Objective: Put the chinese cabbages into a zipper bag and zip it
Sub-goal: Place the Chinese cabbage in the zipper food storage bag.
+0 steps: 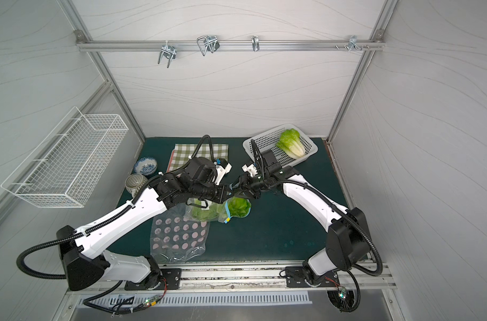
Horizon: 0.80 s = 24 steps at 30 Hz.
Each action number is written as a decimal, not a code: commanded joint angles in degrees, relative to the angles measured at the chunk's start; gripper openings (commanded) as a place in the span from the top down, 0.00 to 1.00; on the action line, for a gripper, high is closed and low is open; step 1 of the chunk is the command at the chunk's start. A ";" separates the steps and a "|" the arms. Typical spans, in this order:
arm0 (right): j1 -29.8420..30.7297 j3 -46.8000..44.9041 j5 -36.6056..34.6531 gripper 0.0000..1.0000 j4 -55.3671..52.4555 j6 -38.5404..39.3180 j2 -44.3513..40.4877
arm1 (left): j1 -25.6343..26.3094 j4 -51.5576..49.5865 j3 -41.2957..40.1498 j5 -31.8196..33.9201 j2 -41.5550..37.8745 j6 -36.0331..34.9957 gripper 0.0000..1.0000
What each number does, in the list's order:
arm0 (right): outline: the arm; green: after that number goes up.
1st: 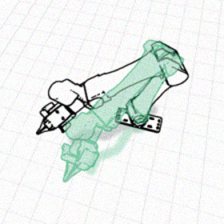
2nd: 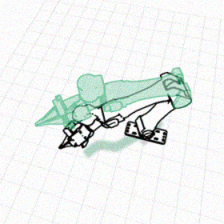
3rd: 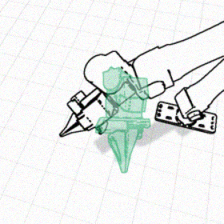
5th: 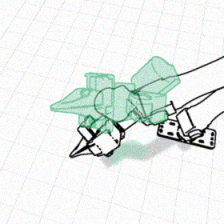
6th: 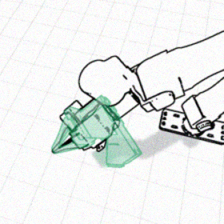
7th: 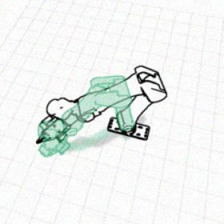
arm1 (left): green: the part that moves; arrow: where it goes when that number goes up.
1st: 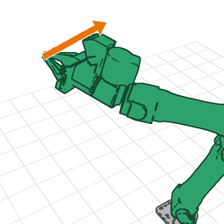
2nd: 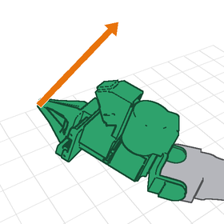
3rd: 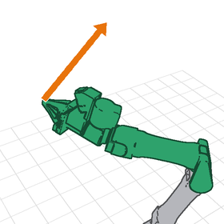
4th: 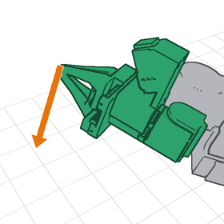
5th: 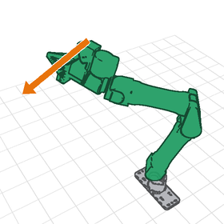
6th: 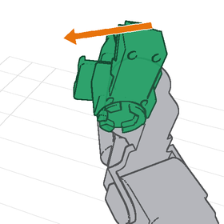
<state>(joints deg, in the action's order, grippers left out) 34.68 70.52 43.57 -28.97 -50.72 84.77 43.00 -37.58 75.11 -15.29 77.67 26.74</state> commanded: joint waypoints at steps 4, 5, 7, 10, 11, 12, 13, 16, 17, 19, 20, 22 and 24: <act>-6.34 0.75 4.65 0.35 -4.36 4.83 -7.52 | -6.74 5.45 -2.33 -3.30 -2.79 5.07 1.00; -7.85 0.60 4.64 0.35 -5.98 5.84 -8.79 | -7.41 5.16 -2.41 -3.49 -2.86 5.07 1.00; -10.74 -0.58 3.76 0.34 -8.91 7.70 -11.42 | -8.33 5.06 -2.52 -4.08 -2.83 5.07 1.00; -13.84 -4.95 -2.31 0.35 -12.16 10.26 -15.12 | -8.81 4.79 -2.60 -4.15 -2.91 4.90 1.00; -14.02 -6.84 -4.86 0.38 -12.74 10.77 -15.94 | -8.86 4.81 -2.75 -4.05 -2.87 4.90 1.00; -13.96 -8.73 -6.46 0.42 -12.33 10.83 -16.25 | -8.83 4.95 -2.99 -4.05 -2.82 5.03 1.00; -13.72 -10.17 -6.72 0.47 -11.73 10.32 -16.19 | -8.82 4.98 -3.17 -4.05 -2.87 5.07 1.00; -10.88 -12.72 -7.83 0.57 -8.38 8.52 -15.31 | -8.81 4.84 -3.66 -4.11 -2.79 5.25 1.00; -9.12 -12.95 -8.73 0.58 -7.33 8.02 -14.70 | -8.89 4.64 -3.65 -4.05 -2.79 5.12 1.00; -5.96 -12.81 -10.58 0.59 -6.14 7.83 -12.79 | -8.81 4.34 -3.55 -3.79 -2.79 4.99 1.00; -4.74 -12.78 -11.15 0.60 -5.64 7.65 -11.70 | -8.84 4.19 -3.48 -3.70 -2.71 4.90 1.00; -3.54 -13.42 -11.78 0.66 -4.32 7.18 -9.82 | -8.86 4.27 -3.48 -3.65 -2.87 4.99 1.00; -2.95 -14.67 -13.38 0.71 -2.86 6.75 -8.98 | -8.86 4.36 -3.55 -3.61 -2.86 5.12 1.00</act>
<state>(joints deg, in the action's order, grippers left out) 31.14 56.84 33.63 -34.46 -43.09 74.72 34.50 -35.22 71.20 -18.94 76.20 31.62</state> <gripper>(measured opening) 0.310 0.050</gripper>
